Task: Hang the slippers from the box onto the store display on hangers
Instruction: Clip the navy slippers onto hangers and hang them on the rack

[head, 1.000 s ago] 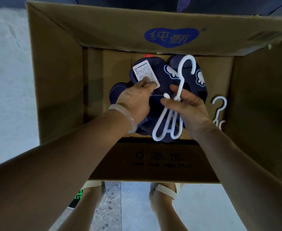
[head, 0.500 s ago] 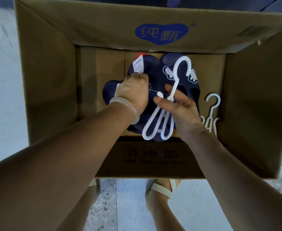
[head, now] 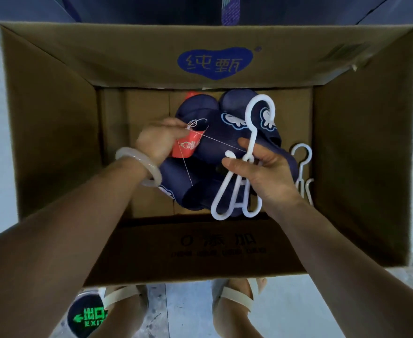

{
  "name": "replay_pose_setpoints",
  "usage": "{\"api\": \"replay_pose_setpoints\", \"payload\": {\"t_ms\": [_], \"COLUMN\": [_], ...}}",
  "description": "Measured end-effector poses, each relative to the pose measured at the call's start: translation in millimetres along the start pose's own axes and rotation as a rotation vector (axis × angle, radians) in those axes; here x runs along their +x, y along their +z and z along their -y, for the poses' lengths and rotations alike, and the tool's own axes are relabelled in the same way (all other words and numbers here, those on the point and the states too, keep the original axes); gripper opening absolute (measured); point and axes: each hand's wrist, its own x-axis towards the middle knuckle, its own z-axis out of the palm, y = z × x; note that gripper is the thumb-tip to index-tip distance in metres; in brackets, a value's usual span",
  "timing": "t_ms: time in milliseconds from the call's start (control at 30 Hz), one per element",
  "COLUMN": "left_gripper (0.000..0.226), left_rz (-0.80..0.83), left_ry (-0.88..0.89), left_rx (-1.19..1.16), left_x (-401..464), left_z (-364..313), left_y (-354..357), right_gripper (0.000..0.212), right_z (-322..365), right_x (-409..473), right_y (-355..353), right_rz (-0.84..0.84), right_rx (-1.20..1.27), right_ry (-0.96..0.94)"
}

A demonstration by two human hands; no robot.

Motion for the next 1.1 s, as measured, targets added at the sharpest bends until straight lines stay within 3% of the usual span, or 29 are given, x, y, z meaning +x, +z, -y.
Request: {"api": "replay_pose_setpoints", "payload": {"t_ms": [100, 233, 300, 367, 400, 500, 567, 633, 667, 733, 800, 900, 1000, 1100], "left_gripper": [0.026, 0.035, 0.027, 0.023, 0.023, 0.013, 0.026, 0.038, 0.035, 0.022, 0.004, 0.040, 0.049, 0.055], "left_rz": [0.025, 0.312, 0.342, 0.380, 0.407, 0.515, 0.508, 0.474, 0.486, 0.434, 0.327, 0.354, 0.366, 0.262], "left_ry": [0.004, -0.106, -0.131, -0.093, -0.023, 0.278, 0.362, 0.346, 0.341, 0.378, 0.383, 0.251, 0.211, 0.246], "left_rx": [0.163, 0.165, -0.018, -0.282, -0.269, 0.352, 0.673, 0.658, 0.618, 0.546, 0.589, 0.746, 0.831, 1.126], "left_x": [8, 17, 22, 24, 25, 33, 43, 50, 54, 57, 64, 66, 53, 32], "left_z": [-9, -19, -21, -21, -19, -19, -24, -25, -21, -7, 3, 10, 7, 0], "left_y": [-14, -8, -2, 9, 16, 26, 17, 6, 2, -4, -5, -7, -9, -13], "right_gripper": [0.042, 0.039, 0.040, 0.056, 0.061, 0.056, 0.049, 0.046, 0.056, 0.078, 0.083, 0.085, 0.072, 0.065], "right_z": [7, 20, 25, 30, 31, 37, 45, 51, 54, 56, 58, 62, 59, 37], "right_x": [5, 16, 24, 32, 35, 50, 58, 64, 68, 75, 78, 75, 64, 55], "right_y": [3, 7, 6, 4, 2, -13, -25, -31, -31, -30, -29, -34, -38, -35], "right_rz": [0.065, 0.051, 0.075, 0.209, 0.281, 0.417, 0.511, 0.579, 0.609, 0.643, 0.659, 0.652, 0.715, 0.782], "right_rx": [-0.017, -0.002, 0.067, 0.129, 0.100, -0.101, -0.224, -0.286, -0.324, -0.445, -0.548, -0.549, -0.610, -0.573], "right_ry": [-0.008, 0.024, 0.050, 0.092, 0.107, 0.139, 0.142, 0.122, 0.100, 0.048, 0.002, 0.015, 0.019, 0.036]}}
